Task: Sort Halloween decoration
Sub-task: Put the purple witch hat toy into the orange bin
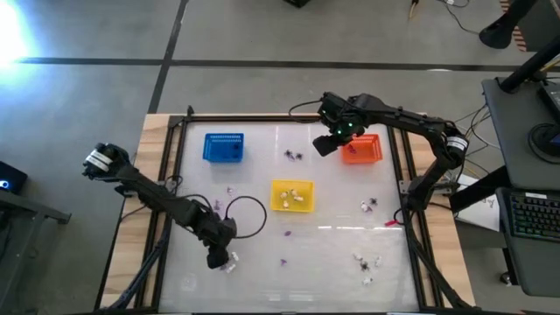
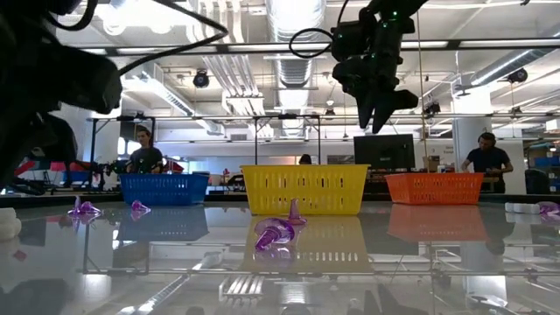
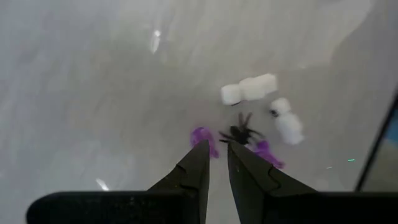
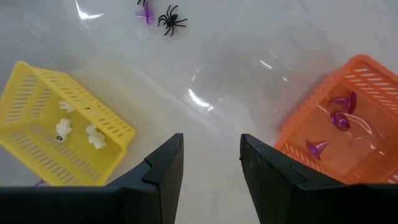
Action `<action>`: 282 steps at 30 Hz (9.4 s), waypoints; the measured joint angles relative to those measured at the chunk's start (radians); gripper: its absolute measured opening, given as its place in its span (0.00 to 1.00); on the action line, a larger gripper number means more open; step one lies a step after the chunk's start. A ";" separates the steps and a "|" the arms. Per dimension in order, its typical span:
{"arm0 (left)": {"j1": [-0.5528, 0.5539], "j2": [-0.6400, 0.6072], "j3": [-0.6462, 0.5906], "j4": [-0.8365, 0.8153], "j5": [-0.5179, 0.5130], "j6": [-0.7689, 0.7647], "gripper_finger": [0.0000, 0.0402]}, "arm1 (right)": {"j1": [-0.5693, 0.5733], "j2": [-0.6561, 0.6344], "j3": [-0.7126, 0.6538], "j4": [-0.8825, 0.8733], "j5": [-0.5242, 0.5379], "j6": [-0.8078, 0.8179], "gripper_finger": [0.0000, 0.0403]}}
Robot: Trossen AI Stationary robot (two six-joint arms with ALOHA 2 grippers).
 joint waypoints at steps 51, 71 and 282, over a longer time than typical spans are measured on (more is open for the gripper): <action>0.004 -0.025 0.022 -0.106 -0.063 0.031 0.00 | 0.060 -0.138 0.000 -0.057 -0.009 0.010 0.37; 0.415 -0.117 0.022 0.095 -0.229 0.393 0.00 | 0.300 -0.196 0.000 -0.018 0.002 0.154 0.37; 1.055 0.991 1.656 0.011 0.979 0.993 0.11 | 0.096 -0.274 -0.071 0.187 0.215 -0.045 0.08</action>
